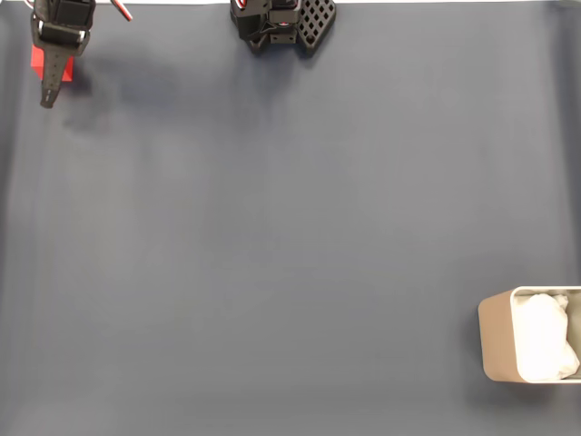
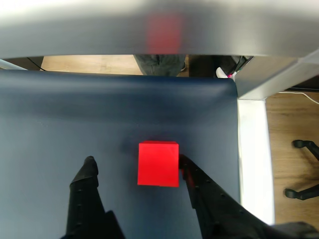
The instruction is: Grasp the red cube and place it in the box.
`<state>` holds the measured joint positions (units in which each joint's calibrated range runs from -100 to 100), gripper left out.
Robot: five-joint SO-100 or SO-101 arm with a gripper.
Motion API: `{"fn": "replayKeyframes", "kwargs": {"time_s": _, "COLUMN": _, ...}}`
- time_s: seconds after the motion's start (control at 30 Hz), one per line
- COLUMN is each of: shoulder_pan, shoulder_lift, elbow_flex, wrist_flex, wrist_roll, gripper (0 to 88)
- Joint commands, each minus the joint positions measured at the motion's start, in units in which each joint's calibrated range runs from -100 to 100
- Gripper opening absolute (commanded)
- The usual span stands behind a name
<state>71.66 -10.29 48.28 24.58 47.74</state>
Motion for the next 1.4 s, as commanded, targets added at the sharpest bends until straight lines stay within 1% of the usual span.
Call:
{"fn": "replayKeyframes", "kwargs": {"time_s": 0.0, "shoulder_pan": -0.4, "shoulder_lift": -0.4, "elbow_flex": -0.1, "wrist_flex": -1.1, "wrist_roll": 0.4, "gripper": 35.8}}
{"fn": "replayKeyframes", "kwargs": {"time_s": 0.43, "shoulder_pan": 0.0, "shoulder_lift": 0.1, "elbow_flex": 1.1, "wrist_flex": -2.5, "wrist_roll": 1.0, "gripper": 32.4}}
{"fn": "replayKeyframes", "kwargs": {"time_s": 0.77, "shoulder_pan": -0.1, "shoulder_lift": -0.1, "elbow_flex": 1.3, "wrist_flex": -2.5, "wrist_roll": 1.6, "gripper": 24.1}}
{"fn": "replayKeyframes", "kwargs": {"time_s": 1.37, "shoulder_pan": -0.2, "shoulder_lift": -0.5, "elbow_flex": 1.2, "wrist_flex": -2.5, "wrist_roll": 1.7, "gripper": 12.3}}
